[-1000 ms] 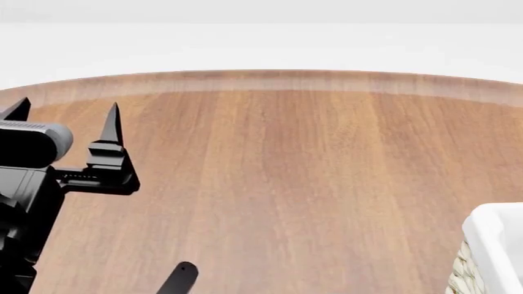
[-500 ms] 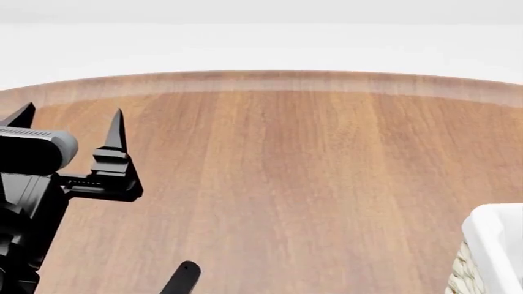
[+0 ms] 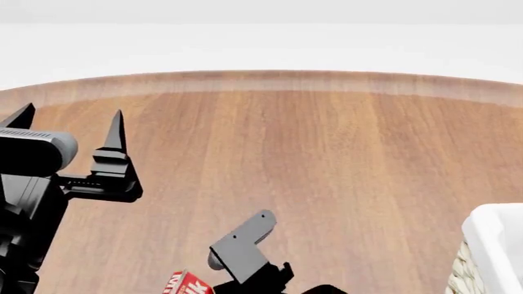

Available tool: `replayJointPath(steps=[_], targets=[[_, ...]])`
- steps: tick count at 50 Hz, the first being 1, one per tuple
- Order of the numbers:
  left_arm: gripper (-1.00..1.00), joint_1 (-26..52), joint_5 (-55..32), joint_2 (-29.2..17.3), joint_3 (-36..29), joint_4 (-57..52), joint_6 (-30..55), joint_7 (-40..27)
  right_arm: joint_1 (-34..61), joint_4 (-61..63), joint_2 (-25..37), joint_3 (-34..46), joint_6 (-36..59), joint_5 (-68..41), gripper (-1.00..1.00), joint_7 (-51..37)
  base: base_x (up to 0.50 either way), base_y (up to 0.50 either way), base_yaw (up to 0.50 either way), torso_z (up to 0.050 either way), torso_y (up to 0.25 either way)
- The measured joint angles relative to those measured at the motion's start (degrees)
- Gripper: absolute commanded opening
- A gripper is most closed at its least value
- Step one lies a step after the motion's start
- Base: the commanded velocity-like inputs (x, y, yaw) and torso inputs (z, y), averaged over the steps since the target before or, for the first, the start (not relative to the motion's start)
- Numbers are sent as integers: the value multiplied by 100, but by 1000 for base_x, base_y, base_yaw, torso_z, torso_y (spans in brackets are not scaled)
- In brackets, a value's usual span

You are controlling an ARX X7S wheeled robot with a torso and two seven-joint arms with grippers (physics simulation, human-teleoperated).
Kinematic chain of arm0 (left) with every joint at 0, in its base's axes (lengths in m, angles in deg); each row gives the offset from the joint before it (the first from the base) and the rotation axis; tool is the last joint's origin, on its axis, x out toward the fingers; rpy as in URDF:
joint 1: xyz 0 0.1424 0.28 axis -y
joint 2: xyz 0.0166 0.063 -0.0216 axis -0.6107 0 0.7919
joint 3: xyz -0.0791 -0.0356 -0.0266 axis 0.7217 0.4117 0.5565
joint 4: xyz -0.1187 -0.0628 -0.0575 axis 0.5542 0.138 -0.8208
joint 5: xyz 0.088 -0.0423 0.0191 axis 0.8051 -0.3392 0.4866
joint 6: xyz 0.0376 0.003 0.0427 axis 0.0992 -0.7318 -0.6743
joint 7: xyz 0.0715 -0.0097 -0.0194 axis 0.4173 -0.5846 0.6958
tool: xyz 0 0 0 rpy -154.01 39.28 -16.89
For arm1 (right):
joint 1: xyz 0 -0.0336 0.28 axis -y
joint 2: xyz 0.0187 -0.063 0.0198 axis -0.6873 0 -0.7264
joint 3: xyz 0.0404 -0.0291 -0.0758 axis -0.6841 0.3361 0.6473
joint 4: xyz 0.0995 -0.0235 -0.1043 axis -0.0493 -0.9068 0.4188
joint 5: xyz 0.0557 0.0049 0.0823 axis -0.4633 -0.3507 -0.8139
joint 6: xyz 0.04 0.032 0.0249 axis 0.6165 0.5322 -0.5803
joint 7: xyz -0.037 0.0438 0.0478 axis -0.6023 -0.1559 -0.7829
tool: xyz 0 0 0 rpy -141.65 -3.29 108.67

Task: Pick the milk and place it in the basket.

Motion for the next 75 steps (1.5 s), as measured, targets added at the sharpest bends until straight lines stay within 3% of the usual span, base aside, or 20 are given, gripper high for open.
replayJointPath(steps=[13,25,43,59,75], targets=[[100,39,-48,-37,9,-2,12,-26,93,678,262,-886,602,-136,-100,-1042,0,0,0,0,0],[100,50,-73,-63,3,42,-30,-35,386,1723,511,-1701,1720,-560,-100,-1843,0,0,0,0,2],[100,30,-100,-94,-33,96,-106,-48,1112,2805,1154,-3746,3473,-1606,-100,-3308,0,0,0,0,1],[100,27,-115,-119,-74,131,-154,-72,1149,2851,2090,-5443,3789,-2792,-100,-4928,0,0,0,0,1],[100,-2,-124,-148,-108,180,-225,-89,725,2780,2621,-6604,3610,-3133,-100,-5606,0,0,0,0,1]])
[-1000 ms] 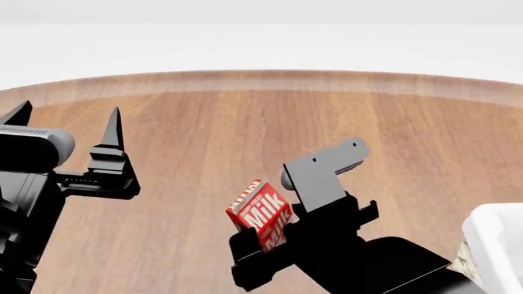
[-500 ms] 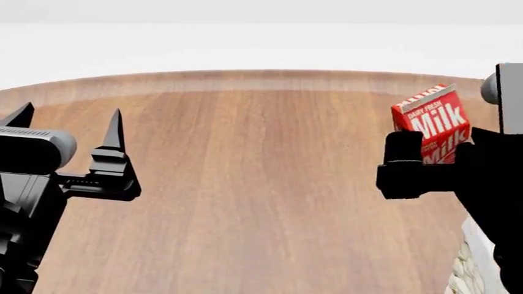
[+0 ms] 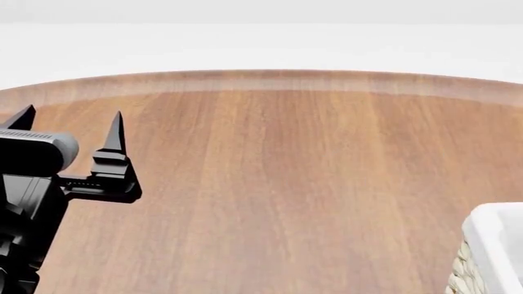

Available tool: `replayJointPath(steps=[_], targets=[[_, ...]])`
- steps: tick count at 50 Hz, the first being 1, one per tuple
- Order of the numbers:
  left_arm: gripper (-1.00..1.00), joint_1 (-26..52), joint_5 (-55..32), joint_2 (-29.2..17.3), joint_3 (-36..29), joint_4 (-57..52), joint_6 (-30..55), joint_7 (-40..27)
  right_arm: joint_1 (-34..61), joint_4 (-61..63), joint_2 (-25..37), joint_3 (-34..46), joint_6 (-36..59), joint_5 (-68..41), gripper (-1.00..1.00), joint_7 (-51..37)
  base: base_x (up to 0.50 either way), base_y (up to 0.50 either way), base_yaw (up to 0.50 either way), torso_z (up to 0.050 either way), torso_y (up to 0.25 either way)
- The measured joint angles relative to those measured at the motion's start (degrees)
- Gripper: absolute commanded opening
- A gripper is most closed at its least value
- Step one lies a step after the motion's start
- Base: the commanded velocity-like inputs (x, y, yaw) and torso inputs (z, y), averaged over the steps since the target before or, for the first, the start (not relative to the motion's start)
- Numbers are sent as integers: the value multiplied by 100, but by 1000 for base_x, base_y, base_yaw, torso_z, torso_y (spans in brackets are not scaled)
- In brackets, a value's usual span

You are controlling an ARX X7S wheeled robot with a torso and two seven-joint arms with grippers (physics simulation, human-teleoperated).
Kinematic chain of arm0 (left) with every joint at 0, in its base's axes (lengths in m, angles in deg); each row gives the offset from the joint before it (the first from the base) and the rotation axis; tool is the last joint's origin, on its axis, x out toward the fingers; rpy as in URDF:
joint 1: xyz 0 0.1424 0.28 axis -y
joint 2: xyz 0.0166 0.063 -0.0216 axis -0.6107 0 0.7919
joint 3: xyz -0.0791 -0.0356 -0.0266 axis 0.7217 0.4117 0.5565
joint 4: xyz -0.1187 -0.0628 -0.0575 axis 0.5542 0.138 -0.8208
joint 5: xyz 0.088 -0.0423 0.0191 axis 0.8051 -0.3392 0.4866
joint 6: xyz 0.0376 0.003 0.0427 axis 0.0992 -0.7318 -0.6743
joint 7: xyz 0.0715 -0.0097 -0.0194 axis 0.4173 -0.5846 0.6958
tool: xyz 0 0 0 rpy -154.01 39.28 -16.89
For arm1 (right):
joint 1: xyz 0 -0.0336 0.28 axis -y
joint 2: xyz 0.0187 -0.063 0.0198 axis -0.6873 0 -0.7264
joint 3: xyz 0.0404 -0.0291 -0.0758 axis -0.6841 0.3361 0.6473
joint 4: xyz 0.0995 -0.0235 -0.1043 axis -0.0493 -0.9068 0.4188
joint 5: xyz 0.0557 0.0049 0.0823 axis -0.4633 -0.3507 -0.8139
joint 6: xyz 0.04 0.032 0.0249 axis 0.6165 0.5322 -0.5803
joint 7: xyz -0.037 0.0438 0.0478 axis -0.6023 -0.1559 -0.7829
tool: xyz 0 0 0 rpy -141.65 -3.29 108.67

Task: Pick the milk and place it in the basket.

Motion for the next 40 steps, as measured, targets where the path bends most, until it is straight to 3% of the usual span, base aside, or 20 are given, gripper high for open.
replayJointPath(steps=[40], targets=[[100,-29,-35,-70,-71,92,-133,-47,-1123,-261,126,-1320,-502,-129,-100,-392,0,0,0,1,1]])
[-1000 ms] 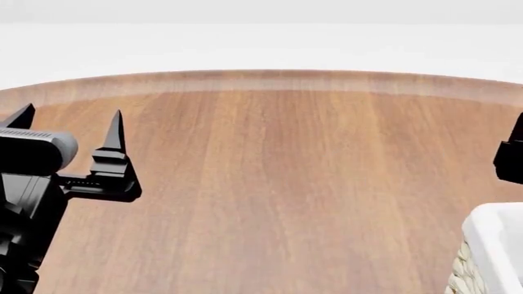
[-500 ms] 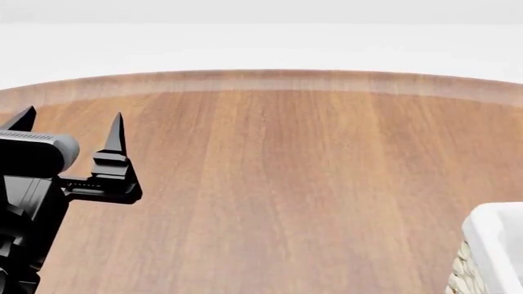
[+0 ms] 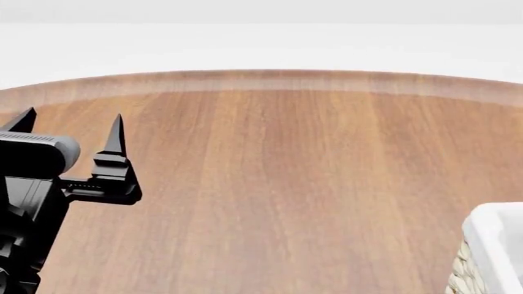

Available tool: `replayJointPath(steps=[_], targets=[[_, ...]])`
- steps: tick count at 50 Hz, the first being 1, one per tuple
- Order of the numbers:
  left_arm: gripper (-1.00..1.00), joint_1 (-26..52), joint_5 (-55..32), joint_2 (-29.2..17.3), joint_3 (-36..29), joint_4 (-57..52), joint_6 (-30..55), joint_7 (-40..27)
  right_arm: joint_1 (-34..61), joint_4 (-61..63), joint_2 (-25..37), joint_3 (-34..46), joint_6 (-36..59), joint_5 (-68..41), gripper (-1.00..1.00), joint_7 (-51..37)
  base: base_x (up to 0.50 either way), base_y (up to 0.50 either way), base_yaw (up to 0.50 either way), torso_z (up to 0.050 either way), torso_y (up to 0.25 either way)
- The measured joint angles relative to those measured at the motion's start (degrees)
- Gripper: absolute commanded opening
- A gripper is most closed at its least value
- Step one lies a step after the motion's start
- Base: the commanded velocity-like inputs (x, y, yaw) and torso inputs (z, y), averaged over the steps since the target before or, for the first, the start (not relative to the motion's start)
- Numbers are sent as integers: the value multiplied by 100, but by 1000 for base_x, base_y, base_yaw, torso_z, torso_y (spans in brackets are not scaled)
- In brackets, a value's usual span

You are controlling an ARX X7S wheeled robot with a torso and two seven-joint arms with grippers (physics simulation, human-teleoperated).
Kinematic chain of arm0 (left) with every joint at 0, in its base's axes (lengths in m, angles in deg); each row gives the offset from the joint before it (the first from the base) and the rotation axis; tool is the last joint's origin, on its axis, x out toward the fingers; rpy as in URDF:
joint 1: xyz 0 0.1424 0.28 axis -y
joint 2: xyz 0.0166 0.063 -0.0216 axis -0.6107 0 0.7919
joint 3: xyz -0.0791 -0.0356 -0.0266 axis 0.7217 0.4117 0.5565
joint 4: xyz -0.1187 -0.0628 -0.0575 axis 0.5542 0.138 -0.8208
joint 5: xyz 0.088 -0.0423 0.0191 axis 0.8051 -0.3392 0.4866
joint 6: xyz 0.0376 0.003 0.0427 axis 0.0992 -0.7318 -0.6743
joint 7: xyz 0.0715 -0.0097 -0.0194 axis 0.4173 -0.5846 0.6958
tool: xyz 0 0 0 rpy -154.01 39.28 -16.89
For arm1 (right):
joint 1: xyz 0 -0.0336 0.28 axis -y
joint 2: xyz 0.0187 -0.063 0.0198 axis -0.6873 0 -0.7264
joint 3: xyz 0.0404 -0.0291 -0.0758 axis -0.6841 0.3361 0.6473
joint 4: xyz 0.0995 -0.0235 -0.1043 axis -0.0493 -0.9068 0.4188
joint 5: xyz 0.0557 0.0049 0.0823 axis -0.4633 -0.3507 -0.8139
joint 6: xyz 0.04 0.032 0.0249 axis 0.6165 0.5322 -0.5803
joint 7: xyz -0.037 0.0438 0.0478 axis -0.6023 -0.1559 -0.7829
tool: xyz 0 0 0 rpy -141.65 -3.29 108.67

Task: Pick the milk and place it in the basket.

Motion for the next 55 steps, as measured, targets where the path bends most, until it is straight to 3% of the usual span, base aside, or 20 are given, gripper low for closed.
replayJointPath(steps=[42,43,55], targets=[[100,-16,-30,-84,-64,94,-126,-34,-894,-907,-442,166,-1058,449,-100,862,0,0,0,0,1],[100,-16,-32,-86,-65,95,-128,-34,-898,-926,-448,174,-1064,452,100,877,0,0,0,0,0],[100,-20,-46,-106,-74,112,-152,-47,-824,-978,-428,212,-1115,369,100,1033,0,0,0,0,0]])
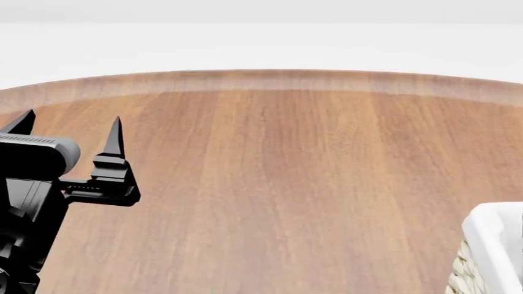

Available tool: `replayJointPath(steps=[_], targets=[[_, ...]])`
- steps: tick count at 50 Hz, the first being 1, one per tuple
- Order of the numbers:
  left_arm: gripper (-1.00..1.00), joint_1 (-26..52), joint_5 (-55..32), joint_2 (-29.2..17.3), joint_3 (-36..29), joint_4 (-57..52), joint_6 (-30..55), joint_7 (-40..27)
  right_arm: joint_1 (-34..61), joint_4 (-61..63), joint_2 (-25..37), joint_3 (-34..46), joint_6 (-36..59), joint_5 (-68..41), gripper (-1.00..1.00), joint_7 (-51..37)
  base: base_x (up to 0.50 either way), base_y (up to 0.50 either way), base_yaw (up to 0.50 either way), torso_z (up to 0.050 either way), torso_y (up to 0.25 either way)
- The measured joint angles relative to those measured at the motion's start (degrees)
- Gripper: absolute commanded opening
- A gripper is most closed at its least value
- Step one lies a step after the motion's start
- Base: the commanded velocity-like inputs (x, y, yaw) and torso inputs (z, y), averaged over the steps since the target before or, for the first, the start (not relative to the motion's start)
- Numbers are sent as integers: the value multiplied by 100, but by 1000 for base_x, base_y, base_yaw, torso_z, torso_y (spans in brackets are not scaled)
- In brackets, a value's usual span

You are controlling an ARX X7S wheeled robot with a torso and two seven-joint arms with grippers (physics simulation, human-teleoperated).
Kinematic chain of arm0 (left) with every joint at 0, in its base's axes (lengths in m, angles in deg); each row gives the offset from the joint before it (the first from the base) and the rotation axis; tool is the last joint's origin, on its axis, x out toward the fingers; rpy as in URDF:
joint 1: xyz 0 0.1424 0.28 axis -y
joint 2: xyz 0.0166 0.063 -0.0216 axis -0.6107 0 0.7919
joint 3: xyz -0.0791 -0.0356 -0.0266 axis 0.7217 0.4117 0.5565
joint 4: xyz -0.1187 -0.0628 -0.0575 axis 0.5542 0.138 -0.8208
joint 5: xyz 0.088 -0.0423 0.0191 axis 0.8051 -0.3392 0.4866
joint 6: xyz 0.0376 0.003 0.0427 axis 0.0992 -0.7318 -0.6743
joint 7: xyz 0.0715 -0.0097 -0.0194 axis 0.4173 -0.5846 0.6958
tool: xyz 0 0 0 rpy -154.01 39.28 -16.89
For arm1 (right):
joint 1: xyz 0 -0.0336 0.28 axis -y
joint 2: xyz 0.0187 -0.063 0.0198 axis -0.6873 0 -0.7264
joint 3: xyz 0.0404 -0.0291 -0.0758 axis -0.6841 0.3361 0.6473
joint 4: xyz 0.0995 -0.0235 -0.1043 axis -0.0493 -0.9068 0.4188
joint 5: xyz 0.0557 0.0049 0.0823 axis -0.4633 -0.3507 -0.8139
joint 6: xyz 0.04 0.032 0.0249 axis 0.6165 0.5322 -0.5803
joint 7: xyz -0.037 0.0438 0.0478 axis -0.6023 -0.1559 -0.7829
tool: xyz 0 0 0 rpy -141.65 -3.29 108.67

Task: Pick the milk and place it in the basket.

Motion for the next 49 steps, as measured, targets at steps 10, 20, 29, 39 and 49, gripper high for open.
replayJointPath(steps=[10,20,29,39,49], targets=[[100,10,-19,-11,-11,-6,0,-19,128,54,62,108,76,-75,100,-22,0,0,0,0,0],[100,33,-45,-15,-29,-34,26,-48,843,480,120,855,340,-233,100,-132,0,0,0,0,0],[100,38,-49,-8,-62,-43,28,-76,1674,935,-79,2384,342,-88,100,29,0,0,0,0,0],[100,35,-66,12,-103,-62,27,-106,1904,1185,-452,3993,-314,496,100,544,0,0,0,0,0],[100,25,-97,39,-139,-108,32,-143,1830,1242,-747,5390,-1109,1427,100,764,0,0,0,0,0]])
